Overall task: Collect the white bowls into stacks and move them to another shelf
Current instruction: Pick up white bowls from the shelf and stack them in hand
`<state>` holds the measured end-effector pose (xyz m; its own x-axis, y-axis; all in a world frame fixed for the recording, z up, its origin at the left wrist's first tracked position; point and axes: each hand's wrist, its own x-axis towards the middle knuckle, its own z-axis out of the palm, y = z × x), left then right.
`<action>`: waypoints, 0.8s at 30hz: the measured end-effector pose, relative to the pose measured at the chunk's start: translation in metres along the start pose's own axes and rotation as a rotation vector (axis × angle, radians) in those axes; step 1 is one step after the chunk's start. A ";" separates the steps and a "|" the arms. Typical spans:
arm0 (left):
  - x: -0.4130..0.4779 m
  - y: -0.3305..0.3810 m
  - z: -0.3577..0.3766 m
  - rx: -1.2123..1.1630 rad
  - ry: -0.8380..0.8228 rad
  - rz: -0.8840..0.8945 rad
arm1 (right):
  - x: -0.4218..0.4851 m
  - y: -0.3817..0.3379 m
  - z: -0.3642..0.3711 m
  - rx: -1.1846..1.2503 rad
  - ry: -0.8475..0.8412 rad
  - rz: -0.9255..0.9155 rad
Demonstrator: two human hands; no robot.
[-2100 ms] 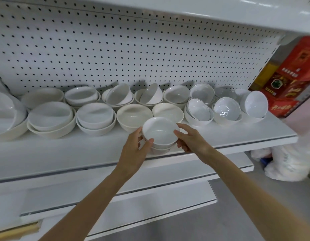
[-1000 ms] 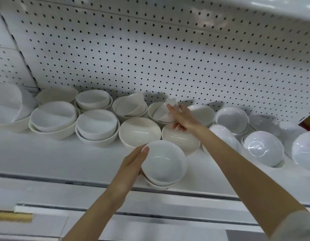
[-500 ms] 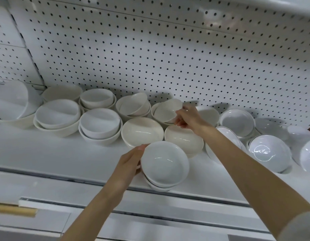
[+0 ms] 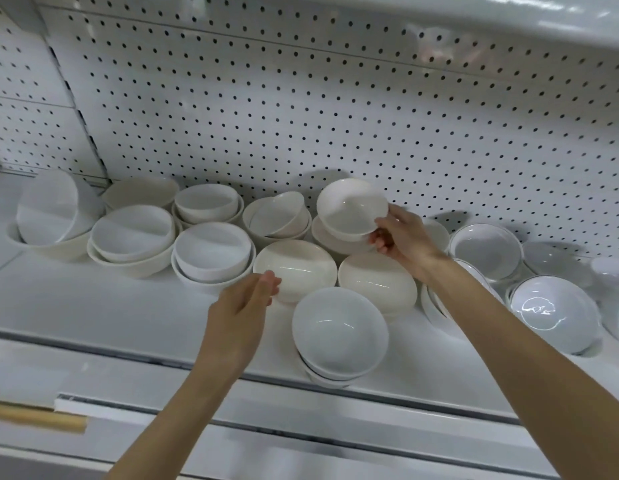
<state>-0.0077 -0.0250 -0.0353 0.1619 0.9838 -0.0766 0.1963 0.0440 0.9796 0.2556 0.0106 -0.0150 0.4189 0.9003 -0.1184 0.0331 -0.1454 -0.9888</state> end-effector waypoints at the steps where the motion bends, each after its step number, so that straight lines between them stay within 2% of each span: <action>1: 0.000 0.002 0.000 -0.003 0.006 0.025 | -0.007 -0.004 -0.001 0.024 -0.015 -0.010; 8: 0.000 0.018 0.013 -0.147 -0.043 0.169 | -0.075 -0.030 -0.007 0.161 -0.173 -0.001; 14: -0.008 0.022 0.028 -0.229 -0.173 0.271 | -0.124 -0.030 -0.011 0.090 -0.301 0.064; 18: -0.019 0.015 0.037 -0.247 -0.217 0.250 | -0.137 -0.021 -0.013 0.091 -0.339 0.090; 24: -0.033 0.005 0.045 -0.243 -0.131 0.204 | -0.145 -0.002 -0.011 0.054 -0.323 0.105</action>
<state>0.0318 -0.0653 -0.0361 0.3004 0.9465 0.1177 -0.0866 -0.0959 0.9916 0.2047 -0.1245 0.0052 0.1077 0.9663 -0.2338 -0.0463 -0.2300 -0.9721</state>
